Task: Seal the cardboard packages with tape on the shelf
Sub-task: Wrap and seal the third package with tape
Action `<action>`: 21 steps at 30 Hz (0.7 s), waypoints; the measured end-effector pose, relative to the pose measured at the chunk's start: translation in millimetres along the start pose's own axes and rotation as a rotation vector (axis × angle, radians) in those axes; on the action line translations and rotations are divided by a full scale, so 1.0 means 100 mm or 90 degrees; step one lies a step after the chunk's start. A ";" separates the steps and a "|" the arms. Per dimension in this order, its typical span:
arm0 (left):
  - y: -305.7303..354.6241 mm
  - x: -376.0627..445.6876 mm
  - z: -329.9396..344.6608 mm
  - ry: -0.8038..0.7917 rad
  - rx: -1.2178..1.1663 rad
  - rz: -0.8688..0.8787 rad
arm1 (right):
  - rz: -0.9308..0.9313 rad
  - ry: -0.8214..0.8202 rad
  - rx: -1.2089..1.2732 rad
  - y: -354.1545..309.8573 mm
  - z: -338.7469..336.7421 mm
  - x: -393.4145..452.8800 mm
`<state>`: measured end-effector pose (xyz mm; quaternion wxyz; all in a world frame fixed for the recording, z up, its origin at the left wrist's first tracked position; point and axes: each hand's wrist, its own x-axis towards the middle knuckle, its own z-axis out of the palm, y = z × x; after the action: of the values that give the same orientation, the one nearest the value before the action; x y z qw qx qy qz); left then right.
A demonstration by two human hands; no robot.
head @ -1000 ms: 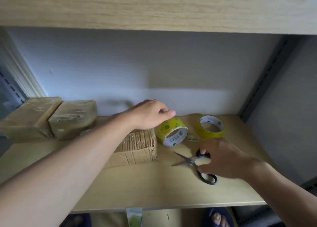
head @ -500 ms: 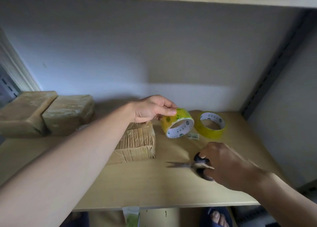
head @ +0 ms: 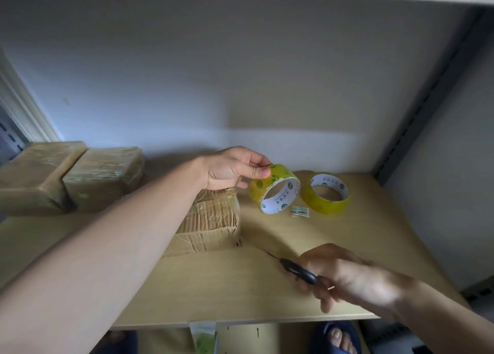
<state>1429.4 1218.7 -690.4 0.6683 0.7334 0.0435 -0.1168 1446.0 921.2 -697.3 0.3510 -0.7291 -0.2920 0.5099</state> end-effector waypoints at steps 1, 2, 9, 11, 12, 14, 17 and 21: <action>0.00 0.00 0.00 0.000 -0.002 -0.001 | -0.005 -0.024 0.052 0.01 0.00 0.00; 0.00 0.00 0.00 0.001 -0.004 -0.006 | -0.002 -0.044 0.091 0.01 0.01 0.01; 0.05 -0.03 0.04 -0.002 -0.004 -0.033 | 0.037 0.039 0.155 -0.12 0.29 0.12; 0.06 -0.04 0.06 0.000 0.003 -0.042 | 0.061 0.099 0.169 -0.19 0.38 0.20; 0.06 -0.04 0.06 0.005 0.003 -0.046 | 0.071 0.121 0.178 -0.22 0.42 0.24; 0.07 -0.04 0.07 0.013 0.005 -0.052 | 0.082 0.159 0.200 -0.28 0.48 0.30; 0.07 -0.04 0.08 0.010 0.004 -0.040 | 0.085 0.209 0.205 -0.36 0.50 0.39; 0.07 -0.04 0.10 0.017 0.013 -0.037 | 0.077 0.235 0.224 -0.42 0.49 0.48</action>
<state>1425.6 1208.1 -683.1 0.6565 0.7401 0.0722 -0.1265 1411.1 993.6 -700.6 0.4881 -0.7538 -0.0857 0.4316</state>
